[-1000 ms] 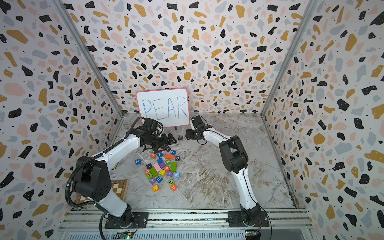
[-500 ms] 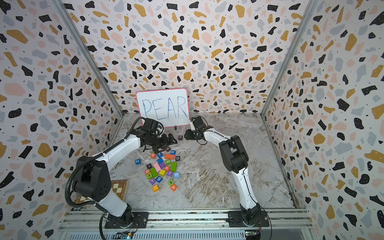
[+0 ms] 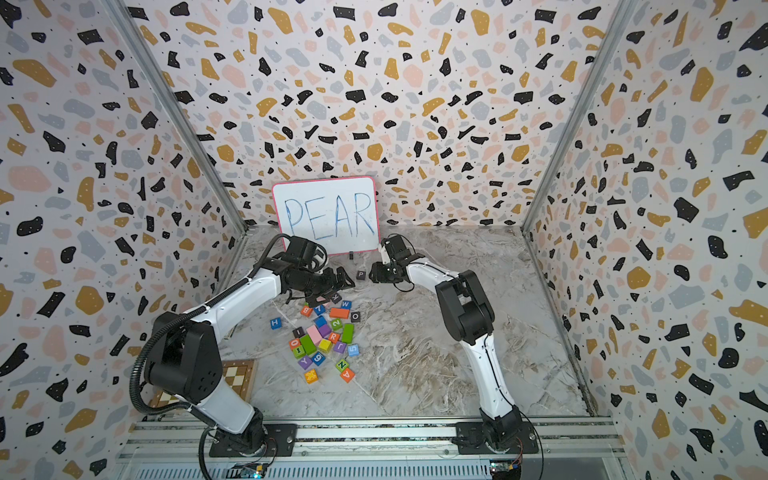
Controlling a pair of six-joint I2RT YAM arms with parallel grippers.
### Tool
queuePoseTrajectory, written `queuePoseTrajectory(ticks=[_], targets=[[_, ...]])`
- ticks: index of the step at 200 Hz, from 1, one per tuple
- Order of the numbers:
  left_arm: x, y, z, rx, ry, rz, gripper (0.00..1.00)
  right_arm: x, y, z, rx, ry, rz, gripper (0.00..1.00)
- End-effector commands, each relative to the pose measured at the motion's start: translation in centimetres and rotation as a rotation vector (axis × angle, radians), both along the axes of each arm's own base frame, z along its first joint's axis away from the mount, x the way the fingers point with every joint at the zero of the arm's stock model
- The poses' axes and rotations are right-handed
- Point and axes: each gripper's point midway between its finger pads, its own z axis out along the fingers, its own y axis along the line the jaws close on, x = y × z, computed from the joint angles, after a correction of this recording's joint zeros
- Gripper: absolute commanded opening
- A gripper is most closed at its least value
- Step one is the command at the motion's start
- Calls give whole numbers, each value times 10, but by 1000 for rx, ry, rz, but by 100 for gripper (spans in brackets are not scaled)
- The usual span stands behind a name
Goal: Spell the uppercase word “pear” with letter blocks
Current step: Adjust the letter block at the center of the board.
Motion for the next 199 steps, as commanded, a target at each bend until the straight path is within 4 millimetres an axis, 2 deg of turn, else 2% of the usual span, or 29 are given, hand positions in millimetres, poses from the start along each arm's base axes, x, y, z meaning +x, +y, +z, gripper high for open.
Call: queuePoseTrajectory(ticks=[1, 199], targets=[[-3, -1, 11, -13, -31, -6, 99, 2, 6, 8, 26, -9, 7, 51], [-4, -1, 11, -8, -32, -4, 99, -1, 11, 8, 34, -4, 12, 45]])
